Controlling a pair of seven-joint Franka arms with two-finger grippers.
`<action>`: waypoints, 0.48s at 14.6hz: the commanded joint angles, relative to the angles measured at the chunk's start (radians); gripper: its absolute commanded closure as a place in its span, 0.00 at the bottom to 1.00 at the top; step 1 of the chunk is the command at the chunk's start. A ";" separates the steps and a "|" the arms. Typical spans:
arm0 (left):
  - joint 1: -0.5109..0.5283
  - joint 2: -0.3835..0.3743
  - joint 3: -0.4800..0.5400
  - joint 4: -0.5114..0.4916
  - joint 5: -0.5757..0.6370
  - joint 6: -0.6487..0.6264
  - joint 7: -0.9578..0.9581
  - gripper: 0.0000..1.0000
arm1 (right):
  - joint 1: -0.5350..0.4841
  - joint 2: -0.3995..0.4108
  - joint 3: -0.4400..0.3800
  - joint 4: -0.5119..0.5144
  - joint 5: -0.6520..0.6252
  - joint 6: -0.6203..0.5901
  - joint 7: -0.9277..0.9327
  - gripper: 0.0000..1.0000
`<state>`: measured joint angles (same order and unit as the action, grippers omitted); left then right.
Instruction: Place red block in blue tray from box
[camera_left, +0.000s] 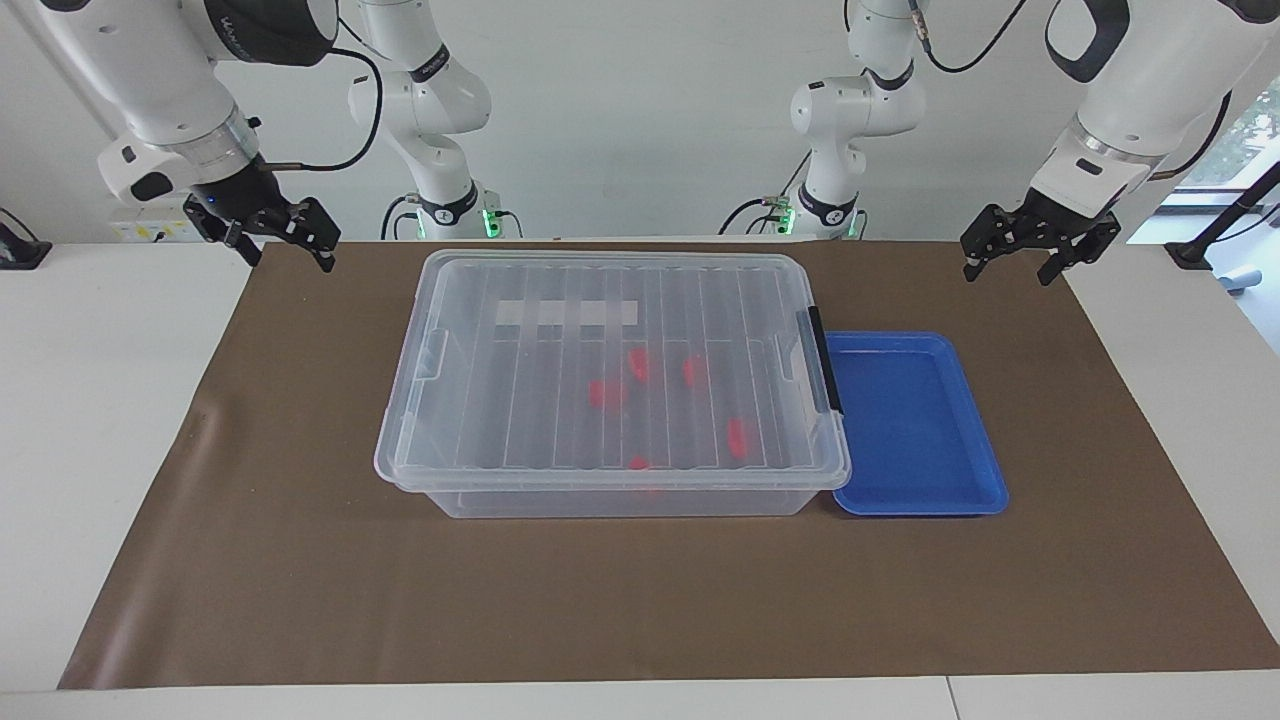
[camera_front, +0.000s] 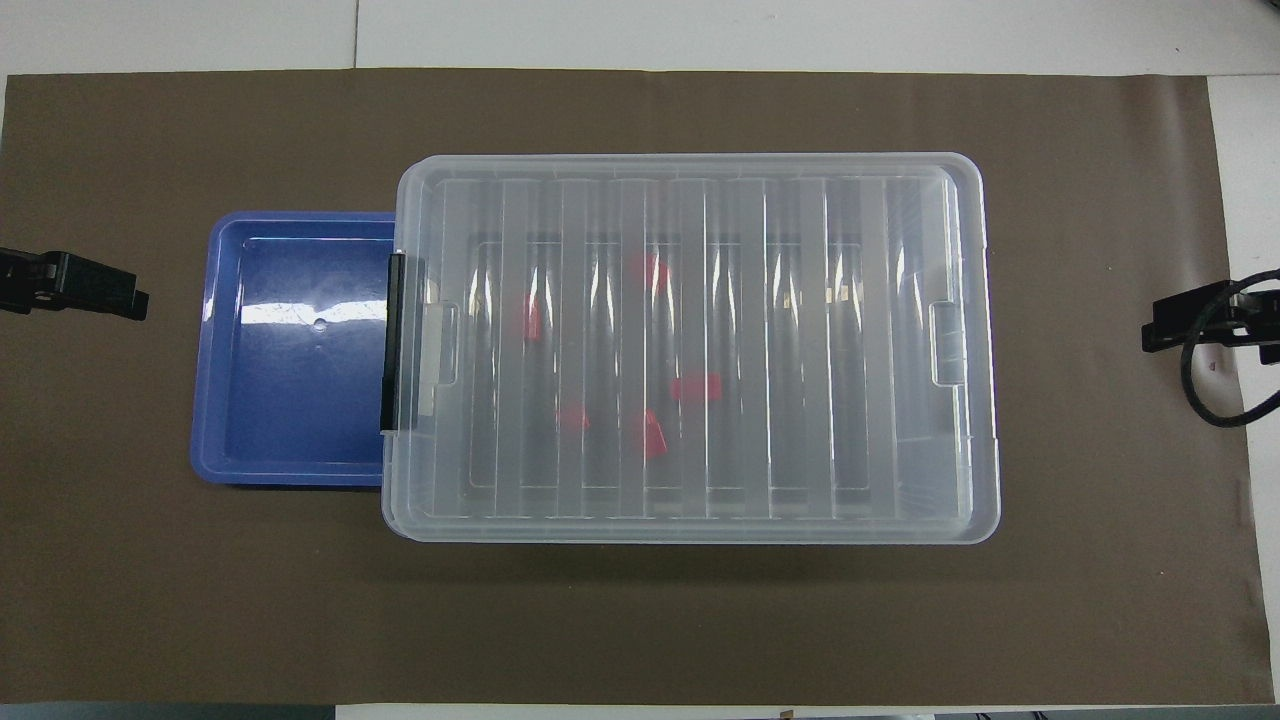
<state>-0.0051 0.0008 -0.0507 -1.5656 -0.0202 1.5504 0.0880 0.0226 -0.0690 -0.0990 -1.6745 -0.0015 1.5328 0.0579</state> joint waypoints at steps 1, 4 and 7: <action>0.007 -0.031 0.000 -0.034 -0.006 -0.001 0.010 0.00 | -0.015 -0.011 0.012 -0.016 0.008 0.015 0.005 0.00; 0.007 -0.031 0.002 -0.034 -0.006 -0.001 0.010 0.00 | -0.016 -0.011 0.012 -0.016 0.008 0.013 0.005 0.00; 0.007 -0.031 0.002 -0.034 -0.006 -0.001 0.010 0.00 | -0.017 -0.014 0.012 -0.016 0.008 0.020 0.005 0.00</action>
<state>-0.0051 0.0008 -0.0507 -1.5656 -0.0202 1.5504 0.0880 0.0222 -0.0690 -0.0990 -1.6745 -0.0015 1.5328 0.0579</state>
